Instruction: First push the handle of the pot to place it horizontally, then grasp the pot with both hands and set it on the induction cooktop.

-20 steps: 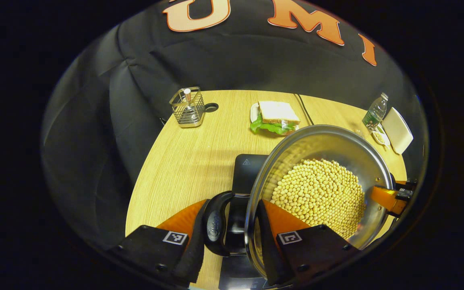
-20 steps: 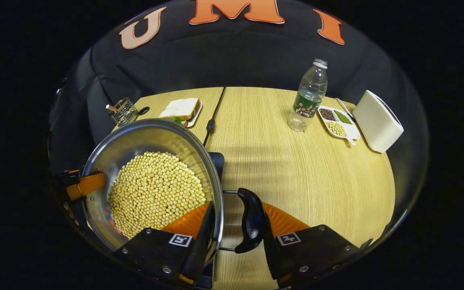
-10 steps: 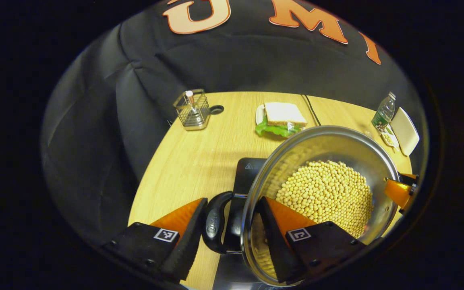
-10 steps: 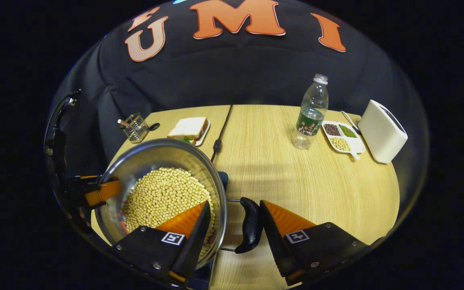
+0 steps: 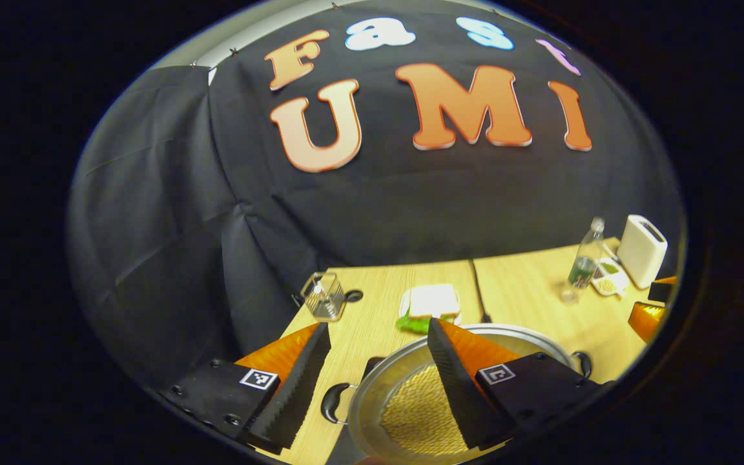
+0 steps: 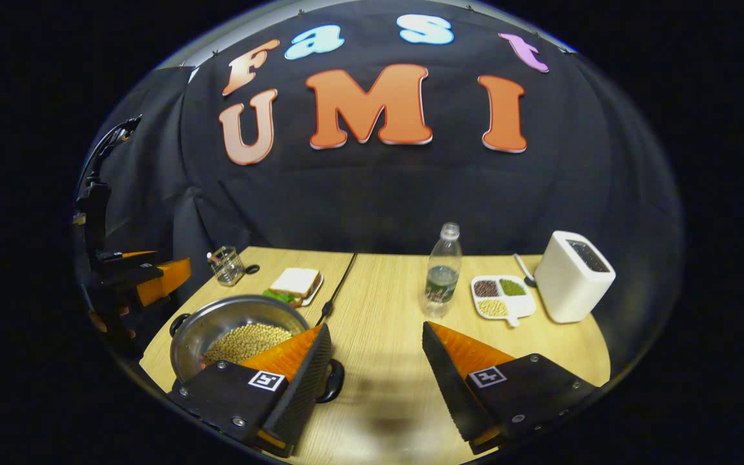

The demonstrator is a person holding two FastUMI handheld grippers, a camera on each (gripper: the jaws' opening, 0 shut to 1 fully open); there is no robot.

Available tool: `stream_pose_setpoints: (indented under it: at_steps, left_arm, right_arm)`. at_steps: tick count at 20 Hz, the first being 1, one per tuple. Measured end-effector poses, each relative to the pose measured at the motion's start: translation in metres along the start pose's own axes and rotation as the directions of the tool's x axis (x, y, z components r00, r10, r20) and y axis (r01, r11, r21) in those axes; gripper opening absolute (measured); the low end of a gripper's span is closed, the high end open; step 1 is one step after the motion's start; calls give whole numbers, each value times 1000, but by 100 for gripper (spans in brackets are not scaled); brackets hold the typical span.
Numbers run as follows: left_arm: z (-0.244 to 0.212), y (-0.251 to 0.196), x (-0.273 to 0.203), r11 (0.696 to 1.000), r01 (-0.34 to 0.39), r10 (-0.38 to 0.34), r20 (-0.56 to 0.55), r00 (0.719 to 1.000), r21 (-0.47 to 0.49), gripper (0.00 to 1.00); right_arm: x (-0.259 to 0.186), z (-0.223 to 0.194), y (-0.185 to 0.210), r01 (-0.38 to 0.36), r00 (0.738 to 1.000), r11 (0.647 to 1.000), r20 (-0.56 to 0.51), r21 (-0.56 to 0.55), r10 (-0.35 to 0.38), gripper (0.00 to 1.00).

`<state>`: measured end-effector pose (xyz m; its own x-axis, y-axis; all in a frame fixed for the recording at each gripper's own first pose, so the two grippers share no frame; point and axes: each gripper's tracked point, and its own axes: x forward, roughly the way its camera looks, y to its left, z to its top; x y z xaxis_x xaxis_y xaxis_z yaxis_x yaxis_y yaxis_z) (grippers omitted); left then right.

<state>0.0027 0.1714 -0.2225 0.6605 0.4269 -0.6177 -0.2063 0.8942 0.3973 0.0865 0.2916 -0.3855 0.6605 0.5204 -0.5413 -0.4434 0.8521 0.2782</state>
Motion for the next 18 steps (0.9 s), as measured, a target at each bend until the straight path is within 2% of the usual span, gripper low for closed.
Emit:
stream_pose_setpoints:
  at_steps: [2,4,8,11,13,14,15,16,18]
  left_arm:
    - [44,-13,-13,998,21,-16,84,996,-62,97]
    - [85,-26,-34,993,48,-29,171,985,-111,97]
    - [166,-30,-90,981,75,-9,346,938,-178,97]
    - [204,-32,-120,969,105,-4,411,912,-224,92]
    - [220,-31,-138,967,107,10,453,891,-231,100]
    - [227,-31,-147,966,110,15,473,881,-234,96]
    - [233,-30,-156,964,114,16,485,874,-239,96]
    - [240,-30,-165,963,122,15,498,867,-241,94]
    - [257,-25,-182,960,133,19,531,847,-245,92]
  right_arm:
    - [-23,34,-14,-3,997,1000,75,2,3,89]
    - [-44,70,-35,23,986,999,168,-22,-19,92]
    - [-97,136,-67,56,946,997,322,-45,-38,93]
    - [-132,163,-80,41,911,998,412,-53,-15,93]
    - [-151,175,-91,52,890,997,455,-51,-23,93]
    - [-159,181,-94,55,881,997,472,-58,-21,93]
    - [-165,186,-95,55,874,996,486,-67,-16,98]
    - [-171,191,-96,51,866,995,499,-83,-2,93]
    - [-185,201,-100,75,847,992,531,-106,-7,93]
